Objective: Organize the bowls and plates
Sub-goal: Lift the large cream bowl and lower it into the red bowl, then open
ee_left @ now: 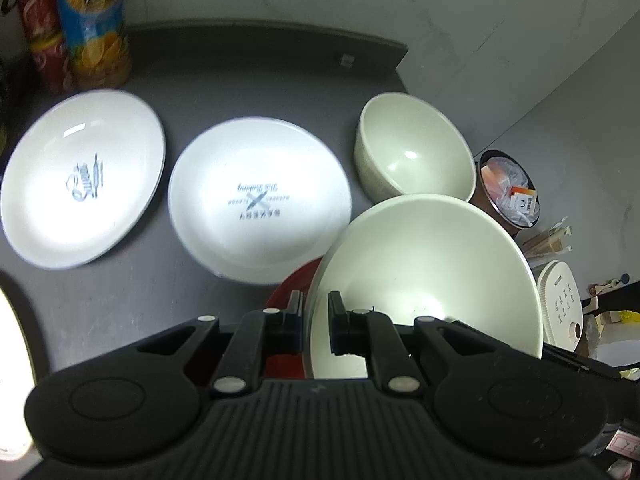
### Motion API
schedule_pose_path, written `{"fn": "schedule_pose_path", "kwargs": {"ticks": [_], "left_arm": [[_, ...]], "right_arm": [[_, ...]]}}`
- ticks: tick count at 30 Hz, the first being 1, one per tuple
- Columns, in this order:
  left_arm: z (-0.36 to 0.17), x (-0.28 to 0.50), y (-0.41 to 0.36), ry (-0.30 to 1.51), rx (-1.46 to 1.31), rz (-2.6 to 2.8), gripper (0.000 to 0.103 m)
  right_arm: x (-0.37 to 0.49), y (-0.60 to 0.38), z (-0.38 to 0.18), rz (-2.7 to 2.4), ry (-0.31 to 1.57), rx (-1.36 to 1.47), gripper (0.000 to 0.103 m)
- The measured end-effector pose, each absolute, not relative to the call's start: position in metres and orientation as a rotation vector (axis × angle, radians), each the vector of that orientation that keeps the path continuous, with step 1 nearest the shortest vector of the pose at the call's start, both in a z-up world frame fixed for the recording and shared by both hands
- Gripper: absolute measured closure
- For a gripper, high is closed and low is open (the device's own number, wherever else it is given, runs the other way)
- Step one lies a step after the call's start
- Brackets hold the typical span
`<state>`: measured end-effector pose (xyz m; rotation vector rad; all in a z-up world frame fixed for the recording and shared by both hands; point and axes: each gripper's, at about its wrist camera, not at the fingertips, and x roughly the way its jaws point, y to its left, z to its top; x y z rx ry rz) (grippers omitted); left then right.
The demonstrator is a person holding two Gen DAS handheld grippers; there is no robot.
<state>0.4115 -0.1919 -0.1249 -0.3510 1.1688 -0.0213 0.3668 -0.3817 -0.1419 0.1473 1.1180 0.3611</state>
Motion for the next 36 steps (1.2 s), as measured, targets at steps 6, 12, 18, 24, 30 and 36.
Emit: {"fn": "schedule_pose_path", "kwargs": {"ticks": [6, 12, 18, 24, 30, 36], "left_arm": [[-0.146, 0.408, -0.185, 1.208, -0.363, -0.006, 0.092], [-0.154, 0.407, -0.185, 1.237, -0.356, -0.004, 0.092], [-0.149, 0.405, -0.186, 1.243, -0.333, -0.014, 0.088], [-0.145, 0.404, -0.184, 1.266, -0.337, -0.015, 0.085], [-0.133, 0.400, -0.177, 1.217, -0.321, 0.015, 0.068], [-0.139, 0.396, -0.172, 1.224, -0.316, 0.038, 0.067]], "right_arm": [[0.368, -0.382, -0.148, 0.362, 1.156, 0.184, 0.089], [0.370, -0.386, -0.153, 0.347, 1.177, 0.240, 0.090], [0.372, -0.385, -0.155, 0.338, 1.179, 0.245, 0.091], [0.373, -0.384, -0.158, 0.323, 1.185, 0.246, 0.091], [0.372, -0.384, -0.165, 0.310, 1.198, 0.273, 0.091], [0.371, -0.378, -0.163, 0.290, 1.199, 0.237, 0.078]]}}
